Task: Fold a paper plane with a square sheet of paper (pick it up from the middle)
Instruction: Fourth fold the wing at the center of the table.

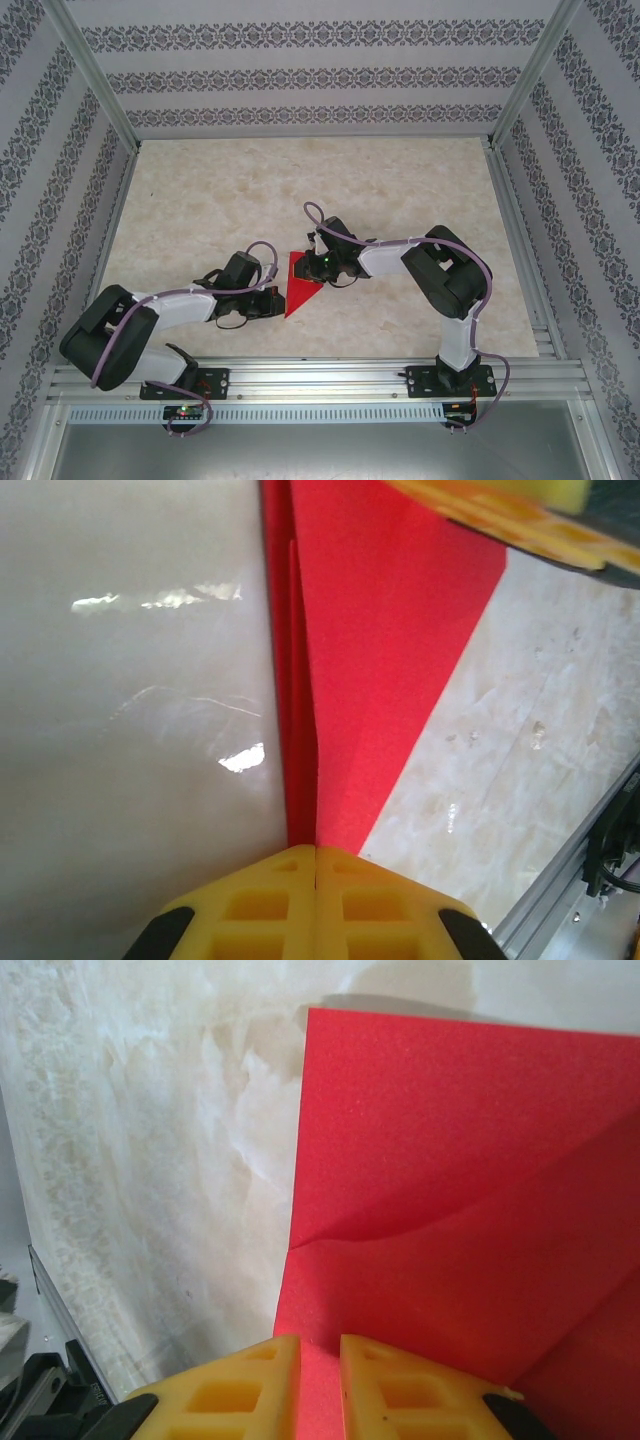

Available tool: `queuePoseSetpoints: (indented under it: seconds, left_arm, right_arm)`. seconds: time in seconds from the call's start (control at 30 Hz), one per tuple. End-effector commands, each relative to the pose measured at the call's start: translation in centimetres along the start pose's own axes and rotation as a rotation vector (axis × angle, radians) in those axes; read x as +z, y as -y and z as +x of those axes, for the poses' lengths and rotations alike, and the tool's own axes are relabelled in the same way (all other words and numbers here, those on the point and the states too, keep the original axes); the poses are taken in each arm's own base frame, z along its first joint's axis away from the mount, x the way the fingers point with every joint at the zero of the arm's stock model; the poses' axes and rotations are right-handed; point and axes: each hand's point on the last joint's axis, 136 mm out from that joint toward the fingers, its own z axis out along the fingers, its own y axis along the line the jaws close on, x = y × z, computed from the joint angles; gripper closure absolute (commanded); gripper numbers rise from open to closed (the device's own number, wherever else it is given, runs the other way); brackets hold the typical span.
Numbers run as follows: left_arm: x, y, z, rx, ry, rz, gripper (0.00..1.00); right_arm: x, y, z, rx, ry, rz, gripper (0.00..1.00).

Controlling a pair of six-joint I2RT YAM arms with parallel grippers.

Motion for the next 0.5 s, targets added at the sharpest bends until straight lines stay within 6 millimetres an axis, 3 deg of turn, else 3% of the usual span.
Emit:
queuePoseSetpoints:
  seconds: [0.0,0.33,0.47]
  left_arm:
    - [0.6,-2.0,2.2,-0.035,-0.079,-0.036,0.98]
    - [0.1,-3.6,3.7,-0.056,-0.141,-0.124,0.98]
    - [-0.6,-2.3,3.4,-0.051,-0.126,-0.094,0.90]
  right_arm:
    - [0.8,6.0,2.1,0.047,-0.033,0.205,0.80]
    - [0.9,6.7,2.4,0.052,-0.041,0.227,0.80]
    - [0.8,6.7,2.4,0.050,-0.039,0.229,0.81]
